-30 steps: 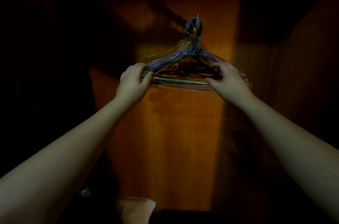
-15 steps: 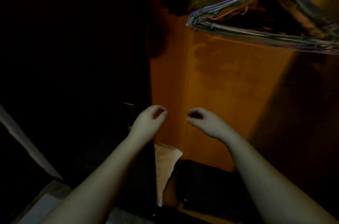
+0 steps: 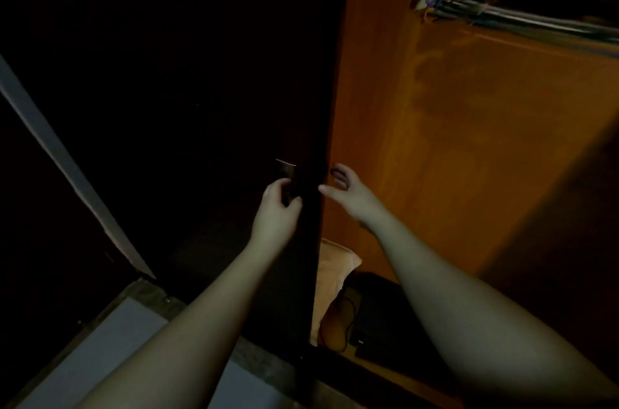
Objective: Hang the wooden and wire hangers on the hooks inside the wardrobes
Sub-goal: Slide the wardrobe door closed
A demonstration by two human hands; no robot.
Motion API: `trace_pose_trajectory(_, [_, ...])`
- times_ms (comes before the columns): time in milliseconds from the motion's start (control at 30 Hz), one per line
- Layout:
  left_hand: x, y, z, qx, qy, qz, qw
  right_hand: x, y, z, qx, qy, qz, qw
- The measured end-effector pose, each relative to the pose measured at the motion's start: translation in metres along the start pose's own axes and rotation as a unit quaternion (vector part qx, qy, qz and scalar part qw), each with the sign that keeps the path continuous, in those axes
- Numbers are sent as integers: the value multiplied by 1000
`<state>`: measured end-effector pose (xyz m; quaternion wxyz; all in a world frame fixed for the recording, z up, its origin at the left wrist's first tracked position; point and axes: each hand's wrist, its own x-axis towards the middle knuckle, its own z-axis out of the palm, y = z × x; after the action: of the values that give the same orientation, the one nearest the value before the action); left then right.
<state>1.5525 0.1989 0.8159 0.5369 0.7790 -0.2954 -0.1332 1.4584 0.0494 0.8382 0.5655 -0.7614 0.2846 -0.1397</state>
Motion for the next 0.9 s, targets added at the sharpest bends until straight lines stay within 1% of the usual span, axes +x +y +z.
trace_pose_trajectory(100, [7,0,3,-36,11,-7,999,16,-3,5,11,-15,10,1000])
trace_pose_trajectory(167, [8,-1,4,-69,13,-24,997,20,-1,6,16,-8,14,1000])
trace_pose_trajectory(233, [10,-3,6,-66,5,-31,997,22,2,6,11,8,14,1000])
trace_pose_trajectory(300, [12,-9,6,-56,-13,-34,998,21,3,11,-19,20,9,1000])
trace_pose_trajectory(567, [11,-30,1,-102,-80,-69,989,9,4,30,-80,107,-36,990])
trace_pose_trajectory(667, [9,-29,0,-110,-83,-67,988,7,4,37,-87,129,-38,987])
trace_pose_trajectory(900, [5,-23,1,-106,-83,-57,989,-2,11,25,-103,145,-35,983])
